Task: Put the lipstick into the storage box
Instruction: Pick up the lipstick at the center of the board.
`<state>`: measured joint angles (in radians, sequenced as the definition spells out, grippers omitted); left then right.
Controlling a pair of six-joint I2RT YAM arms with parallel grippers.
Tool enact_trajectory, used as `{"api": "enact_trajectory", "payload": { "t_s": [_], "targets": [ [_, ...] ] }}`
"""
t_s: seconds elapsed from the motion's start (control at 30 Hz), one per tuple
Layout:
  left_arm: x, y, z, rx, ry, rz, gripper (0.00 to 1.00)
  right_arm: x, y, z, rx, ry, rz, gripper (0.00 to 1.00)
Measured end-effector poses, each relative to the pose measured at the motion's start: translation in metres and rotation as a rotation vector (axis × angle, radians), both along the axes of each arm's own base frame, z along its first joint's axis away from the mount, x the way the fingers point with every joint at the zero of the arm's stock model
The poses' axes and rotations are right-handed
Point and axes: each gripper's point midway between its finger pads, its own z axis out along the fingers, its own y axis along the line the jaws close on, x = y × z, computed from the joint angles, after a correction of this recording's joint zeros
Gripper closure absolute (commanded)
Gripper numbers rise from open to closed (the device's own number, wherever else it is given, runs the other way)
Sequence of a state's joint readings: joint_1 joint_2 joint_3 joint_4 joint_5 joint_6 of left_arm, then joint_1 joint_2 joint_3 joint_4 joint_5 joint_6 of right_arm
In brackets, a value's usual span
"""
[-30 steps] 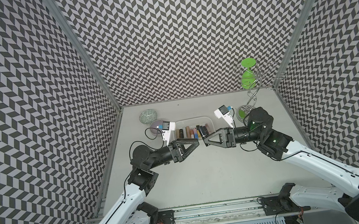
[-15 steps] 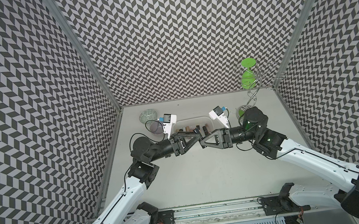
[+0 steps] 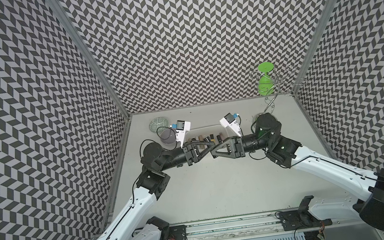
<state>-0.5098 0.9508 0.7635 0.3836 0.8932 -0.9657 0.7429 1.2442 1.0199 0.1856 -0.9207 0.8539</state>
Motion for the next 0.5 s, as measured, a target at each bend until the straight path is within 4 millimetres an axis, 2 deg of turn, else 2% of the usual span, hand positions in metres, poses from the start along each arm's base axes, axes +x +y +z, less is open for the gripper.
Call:
{"api": "enact_trajectory", "payload": {
  "t_s": [0.17,0.4,0.5],
  "targets": [
    [0.004,-0.003,-0.002,0.019,-0.008,-0.003,0.96,0.002,0.002,-0.001,-0.006,-0.004,-0.002,0.58],
    [0.007,-0.005,-0.011,0.055,0.007,0.000,0.98,0.004,0.004,-0.007,-0.032,0.009,-0.005,0.54],
    [0.008,-0.005,-0.012,0.071,0.006,0.005,0.98,0.004,0.004,-0.008,-0.033,0.002,-0.005,0.49]
  ]
}}
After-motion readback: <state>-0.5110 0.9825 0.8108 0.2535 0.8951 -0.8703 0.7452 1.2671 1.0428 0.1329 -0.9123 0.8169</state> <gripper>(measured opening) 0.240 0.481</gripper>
